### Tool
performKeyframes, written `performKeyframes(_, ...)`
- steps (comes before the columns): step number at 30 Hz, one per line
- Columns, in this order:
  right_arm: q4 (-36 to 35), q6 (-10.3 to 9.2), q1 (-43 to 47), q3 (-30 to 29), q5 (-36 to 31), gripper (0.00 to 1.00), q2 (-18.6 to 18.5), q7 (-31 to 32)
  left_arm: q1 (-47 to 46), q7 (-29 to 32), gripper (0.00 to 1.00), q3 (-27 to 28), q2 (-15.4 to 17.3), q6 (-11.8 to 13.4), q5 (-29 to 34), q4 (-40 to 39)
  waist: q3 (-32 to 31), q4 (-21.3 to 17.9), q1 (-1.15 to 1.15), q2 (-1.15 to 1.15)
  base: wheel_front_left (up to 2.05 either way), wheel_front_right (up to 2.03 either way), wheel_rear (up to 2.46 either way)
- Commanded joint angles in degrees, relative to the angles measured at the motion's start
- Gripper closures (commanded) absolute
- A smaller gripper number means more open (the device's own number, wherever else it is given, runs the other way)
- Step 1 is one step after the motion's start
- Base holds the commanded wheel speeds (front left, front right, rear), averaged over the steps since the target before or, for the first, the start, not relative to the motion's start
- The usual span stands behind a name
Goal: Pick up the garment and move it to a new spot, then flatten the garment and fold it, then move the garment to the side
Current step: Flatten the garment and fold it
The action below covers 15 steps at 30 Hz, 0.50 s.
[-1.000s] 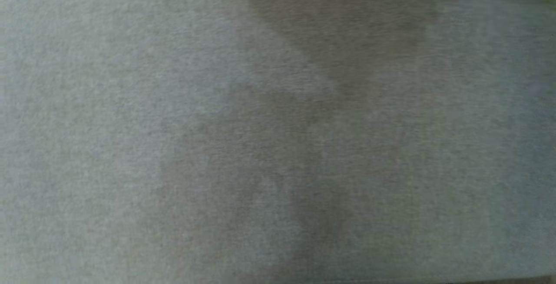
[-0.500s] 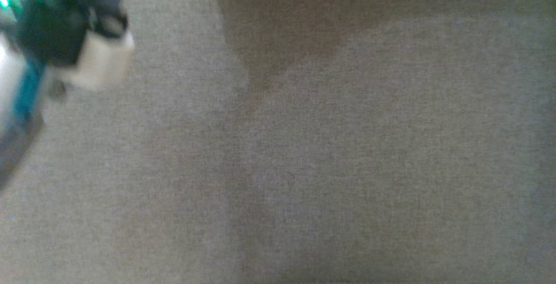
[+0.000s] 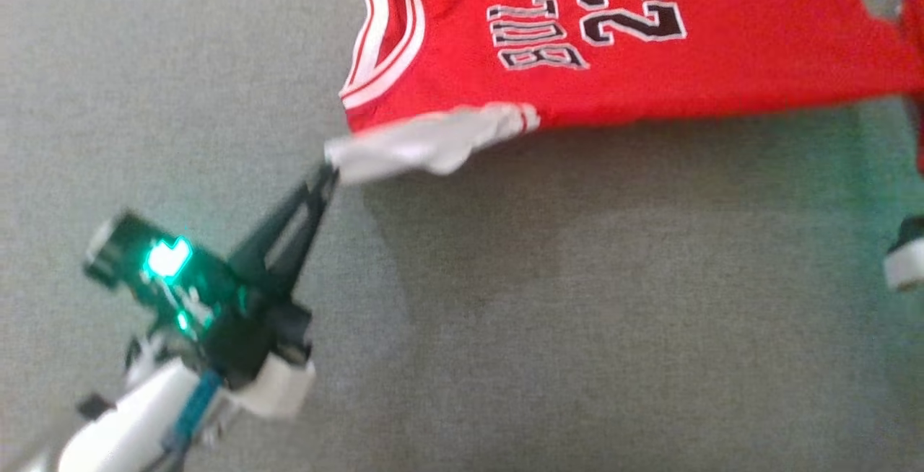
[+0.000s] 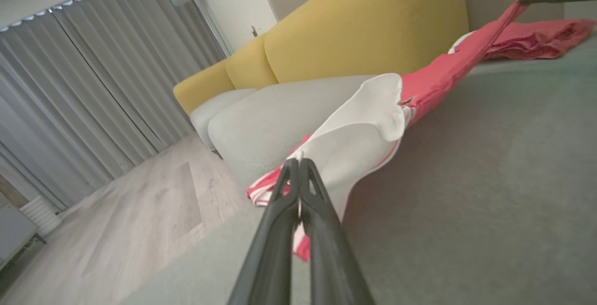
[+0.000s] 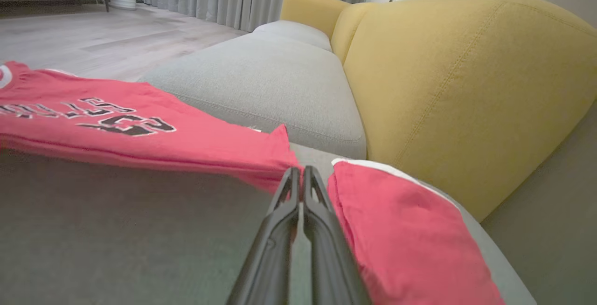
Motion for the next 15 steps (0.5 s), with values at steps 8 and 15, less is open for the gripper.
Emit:
performKeyframes(8,-5.80,-0.04,9.60,-1.56,-1.71,1.00,1.31,-0.30,10.41,-0.06,1.00,2.67,0.52,1.18,-0.17,-2.66,-2.97,-1.09,0.02,0.00,0.00,0.00,0.00)
performKeyframes(15,-7.24,-0.04,8.71,-2.53,-2.15,1.00,2.68,1.05,7.92,-0.06,1.00,5.54,0.63,-1.67,2.75,-1.40,0.21,-1.07,0.02,0.00,0.00,0.00,0.00)
